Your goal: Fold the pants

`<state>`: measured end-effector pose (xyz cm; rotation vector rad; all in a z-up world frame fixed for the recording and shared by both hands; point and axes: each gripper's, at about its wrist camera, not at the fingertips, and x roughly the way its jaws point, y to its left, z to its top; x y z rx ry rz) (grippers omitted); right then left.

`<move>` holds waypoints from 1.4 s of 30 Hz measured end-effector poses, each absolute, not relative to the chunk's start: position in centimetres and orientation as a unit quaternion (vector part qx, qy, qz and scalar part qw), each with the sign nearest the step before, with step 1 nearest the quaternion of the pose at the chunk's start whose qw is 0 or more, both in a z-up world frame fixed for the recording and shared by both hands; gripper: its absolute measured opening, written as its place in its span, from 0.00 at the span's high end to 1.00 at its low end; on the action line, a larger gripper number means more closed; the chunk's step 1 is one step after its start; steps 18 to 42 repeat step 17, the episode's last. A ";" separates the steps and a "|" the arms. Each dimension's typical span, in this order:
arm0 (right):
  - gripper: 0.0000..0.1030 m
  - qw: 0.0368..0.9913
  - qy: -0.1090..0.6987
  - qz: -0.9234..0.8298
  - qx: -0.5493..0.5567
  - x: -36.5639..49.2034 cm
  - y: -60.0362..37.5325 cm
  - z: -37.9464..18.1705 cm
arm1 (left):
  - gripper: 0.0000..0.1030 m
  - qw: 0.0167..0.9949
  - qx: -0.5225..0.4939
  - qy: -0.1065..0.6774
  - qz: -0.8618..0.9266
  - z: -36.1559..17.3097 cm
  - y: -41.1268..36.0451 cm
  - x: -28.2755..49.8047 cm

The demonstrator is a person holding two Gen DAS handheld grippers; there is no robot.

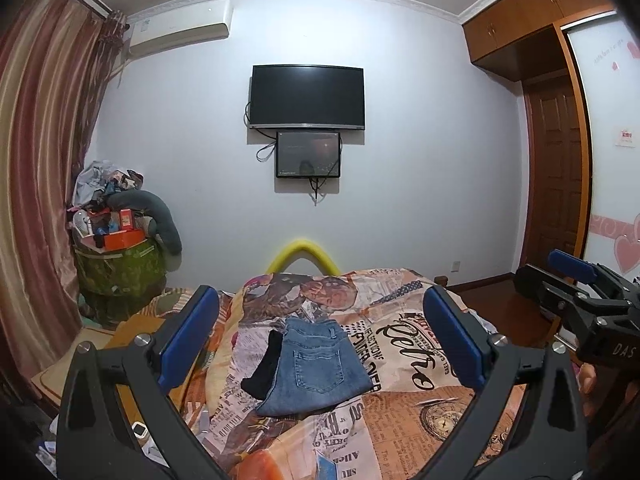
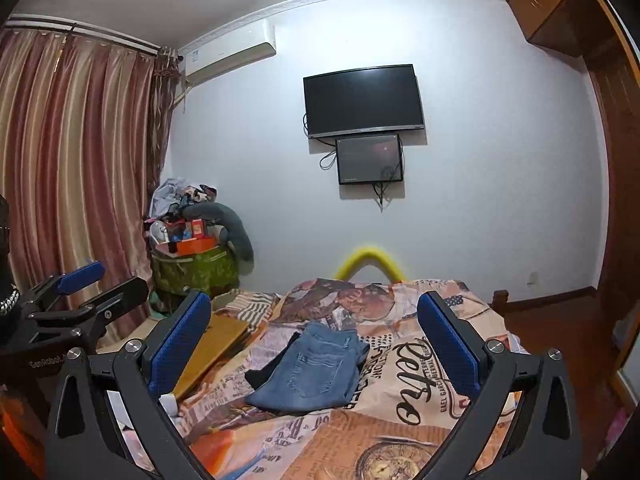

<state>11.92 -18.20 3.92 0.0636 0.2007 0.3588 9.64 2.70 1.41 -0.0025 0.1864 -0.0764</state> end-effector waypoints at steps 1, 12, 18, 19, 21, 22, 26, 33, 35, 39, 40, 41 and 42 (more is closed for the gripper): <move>0.00 0.978 0.100 0.178 0.031 11.9 -18.2 3.9 | 0.00 0.995 -0.003 0.094 -0.039 1.4 2.7 9.6; 0.00 0.978 0.101 0.179 0.031 11.8 -18.0 4.0 | 0.00 0.994 -0.010 0.097 -0.048 1.5 2.7 9.5; 0.00 0.978 0.102 0.179 0.030 11.8 -18.0 4.0 | 0.00 0.994 -0.009 0.097 -0.044 1.5 2.8 9.5; 0.00 0.978 0.102 0.179 0.030 11.8 -18.0 4.0 | 0.00 0.994 -0.009 0.097 -0.044 1.5 2.8 9.5; 0.00 0.978 0.102 0.179 0.030 11.8 -18.0 4.0 | 0.00 0.994 -0.009 0.097 -0.044 1.5 2.8 9.5; 0.00 0.978 0.102 0.179 0.030 11.8 -18.0 4.0 | 0.00 0.994 -0.009 0.097 -0.044 1.5 2.8 9.5; 0.00 0.978 0.102 0.179 0.030 11.8 -18.0 4.0 | 0.00 0.994 -0.009 0.097 -0.044 1.5 2.8 9.5; 0.00 0.978 0.102 0.179 0.030 11.8 -18.0 4.0 | 0.00 0.994 -0.009 0.097 -0.044 1.5 2.8 9.5; 0.00 0.978 0.102 0.179 0.030 11.8 -18.0 4.0 | 0.00 0.994 -0.009 0.097 -0.044 1.5 2.8 9.5; 0.00 0.978 0.102 0.179 0.030 11.8 -18.0 4.0 | 0.00 0.994 -0.009 0.097 -0.044 1.5 2.8 9.5; 0.00 0.978 0.102 0.179 0.030 11.8 -18.0 4.0 | 0.00 0.994 -0.009 0.097 -0.044 1.5 2.8 9.5; 0.00 0.978 0.102 0.179 0.030 11.8 -18.0 4.0 | 0.00 0.994 -0.009 0.097 -0.044 1.5 2.8 9.5; 0.00 0.978 0.102 0.179 0.030 11.8 -18.0 4.0 | 0.00 0.994 -0.009 0.097 -0.044 1.5 2.8 9.5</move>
